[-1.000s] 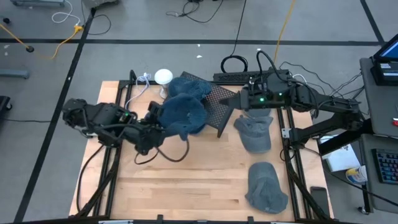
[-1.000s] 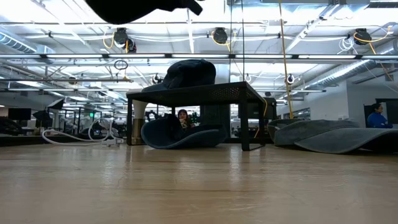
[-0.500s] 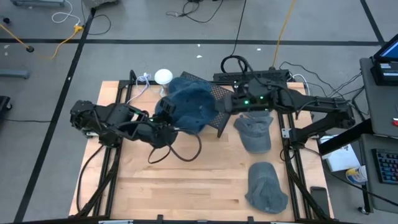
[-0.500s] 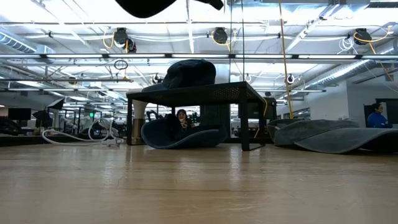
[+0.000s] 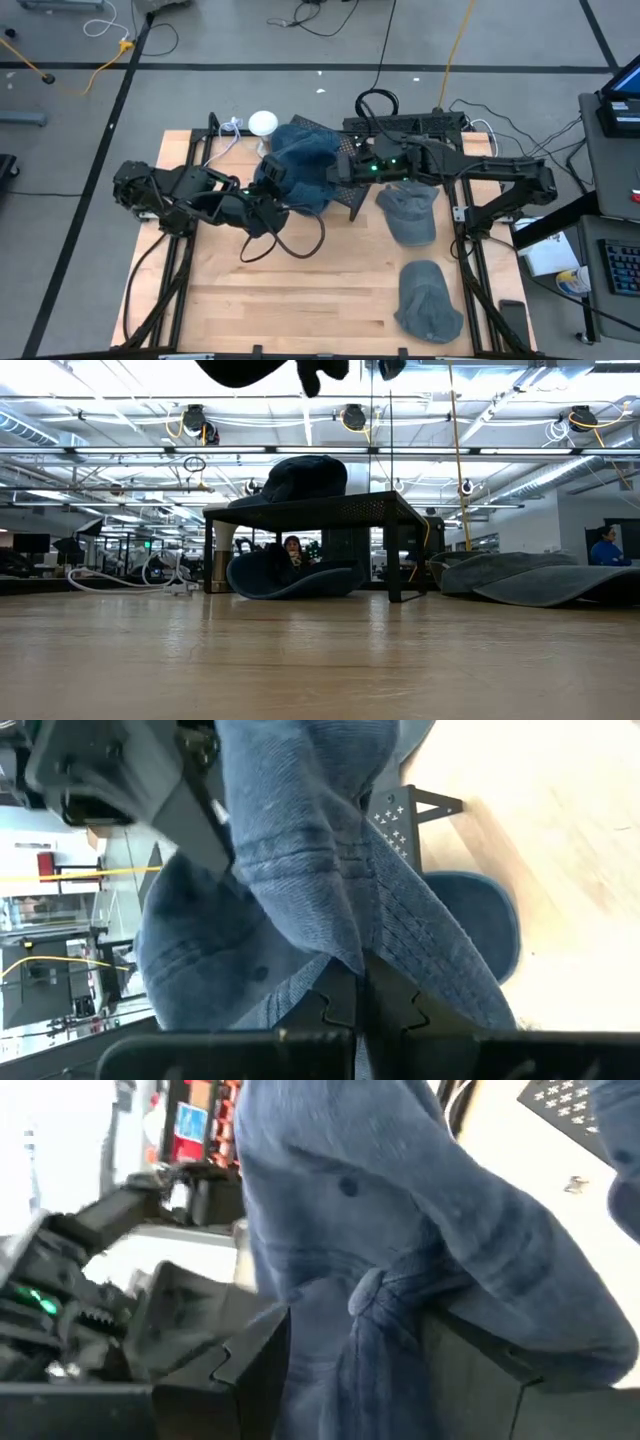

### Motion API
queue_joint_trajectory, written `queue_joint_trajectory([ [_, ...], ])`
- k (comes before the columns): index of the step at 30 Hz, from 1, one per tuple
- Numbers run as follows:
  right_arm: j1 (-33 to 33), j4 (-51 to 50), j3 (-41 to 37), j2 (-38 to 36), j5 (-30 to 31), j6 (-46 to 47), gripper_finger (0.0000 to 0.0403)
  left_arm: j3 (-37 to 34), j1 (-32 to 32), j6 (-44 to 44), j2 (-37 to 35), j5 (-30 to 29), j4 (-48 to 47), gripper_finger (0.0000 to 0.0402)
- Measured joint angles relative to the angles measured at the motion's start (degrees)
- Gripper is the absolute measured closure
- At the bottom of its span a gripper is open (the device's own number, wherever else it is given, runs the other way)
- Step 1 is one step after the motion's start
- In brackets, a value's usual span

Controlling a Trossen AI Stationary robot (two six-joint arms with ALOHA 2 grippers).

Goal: Pick & Place hat
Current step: Stack the bottom blue cap on the blue cap on the shelf

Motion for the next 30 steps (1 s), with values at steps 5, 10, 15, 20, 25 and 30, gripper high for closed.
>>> queue_joint_trajectory([
  [5, -0.53, 0.19, 0.02, 0.31, -0.91, 2.02, 0.0203, 0.00, -0.61, 0.23, 0.00, 0.67, -0.14, 0.0401],
  [10, -0.91, 0.14, 0.02, 0.25, 0.33, 2.07, 0.0279, 0.00, -0.96, 0.24, 0.00, 1.07, -0.07, 0.0401],
  [15, -0.91, 0.14, 0.02, 0.20, -0.97, -1.56, 0.0386, 0.00, -0.92, -0.01, 0.00, 1.05, -0.01, 0.0401],
  [20, -0.80, 1.05, 0.02, -0.41, -0.78, -3.29, 0.0394, 0.00, -0.94, -0.87, 0.00, 1.05, -0.01, 0.0401],
  [25, -0.69, 5.23, 0.14, -4.20, -0.85, -7.54, 0.0394, 0.00, -0.94, -9.04, 0.00, 1.03, -0.09, 0.0378],
  [30, 0.06, 6.31, 0.00, -7.04, 0.77, -10.44, 0.0395, 0.00, -0.94, -20.89, -0.04, 1.36, 0.72, 0.0328],
])
